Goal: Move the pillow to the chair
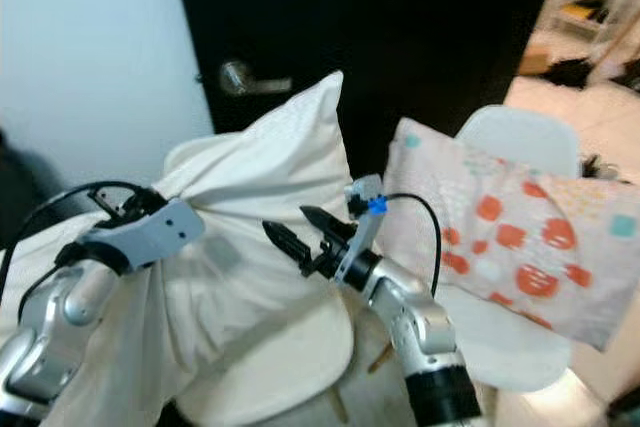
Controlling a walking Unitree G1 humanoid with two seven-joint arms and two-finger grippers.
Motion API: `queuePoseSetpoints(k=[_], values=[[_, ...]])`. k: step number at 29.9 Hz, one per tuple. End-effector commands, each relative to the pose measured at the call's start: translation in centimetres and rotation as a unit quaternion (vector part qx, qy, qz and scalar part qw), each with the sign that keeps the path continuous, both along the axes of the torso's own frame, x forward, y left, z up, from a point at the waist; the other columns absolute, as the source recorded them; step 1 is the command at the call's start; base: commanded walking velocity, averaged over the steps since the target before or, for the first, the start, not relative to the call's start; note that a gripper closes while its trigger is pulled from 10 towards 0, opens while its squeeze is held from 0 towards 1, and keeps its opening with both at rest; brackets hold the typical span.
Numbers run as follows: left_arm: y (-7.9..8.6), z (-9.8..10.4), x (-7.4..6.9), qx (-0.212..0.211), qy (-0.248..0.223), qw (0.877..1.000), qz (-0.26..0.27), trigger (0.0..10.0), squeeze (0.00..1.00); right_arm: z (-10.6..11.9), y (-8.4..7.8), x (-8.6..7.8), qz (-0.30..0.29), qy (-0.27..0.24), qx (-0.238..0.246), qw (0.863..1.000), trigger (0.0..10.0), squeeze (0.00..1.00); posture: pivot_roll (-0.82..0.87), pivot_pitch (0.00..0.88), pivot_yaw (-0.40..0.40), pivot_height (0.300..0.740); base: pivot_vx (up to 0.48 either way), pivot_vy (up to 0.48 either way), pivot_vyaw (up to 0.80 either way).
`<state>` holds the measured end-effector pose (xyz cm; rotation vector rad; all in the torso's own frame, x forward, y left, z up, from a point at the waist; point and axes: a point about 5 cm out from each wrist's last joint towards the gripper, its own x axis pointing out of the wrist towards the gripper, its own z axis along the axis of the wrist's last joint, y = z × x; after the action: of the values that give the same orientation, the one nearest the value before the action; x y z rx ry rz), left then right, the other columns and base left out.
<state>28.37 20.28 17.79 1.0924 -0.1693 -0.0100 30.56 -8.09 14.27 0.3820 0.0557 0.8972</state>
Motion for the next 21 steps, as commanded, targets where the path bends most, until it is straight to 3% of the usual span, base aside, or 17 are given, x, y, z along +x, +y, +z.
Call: queuePoseSetpoints(k=[1,6,13,15,21], values=[[-0.16,1.58,0.05,-0.018,-0.035,0.999,-0.002,10.0,0.00,-0.08,-0.28,0.19,-0.014,0.011,0.003,1.000,10.0,0.00,0.02,0.000,-0.068,0.740,0.000,-0.480,0.00],[-0.40,1.36,0.14,-0.017,-0.028,0.999,-0.011,10.0,0.00,-0.06,-0.32,0.16,-0.017,0.004,-0.007,1.000,10.0,0.00,0.02,0.000,-0.068,0.740,0.000,-0.465,0.16],[-0.39,1.59,0.17,-0.008,-0.039,0.999,-0.012,10.0,0.00,0.05,-0.44,0.30,-0.025,0.002,-0.001,1.000,10.0,0.00,0.02,0.000,-0.070,0.740,0.000,0.000,0.80],[-0.33,1.58,0.24,0.000,-0.036,0.999,-0.014,10.0,0.00,-0.18,-0.37,0.56,-0.033,0.023,-0.006,0.999,10.0,0.00,0.02,0.000,-0.070,0.740,0.000,0.000,0.00],[-0.09,1.32,0.38,0.010,-0.031,0.999,-0.008,10.0,0.00,-0.32,-0.12,0.37,-0.026,0.017,-0.024,0.999,10.0,0.00,0.02,0.000,-0.070,0.740,0.000,0.000,0.00]])
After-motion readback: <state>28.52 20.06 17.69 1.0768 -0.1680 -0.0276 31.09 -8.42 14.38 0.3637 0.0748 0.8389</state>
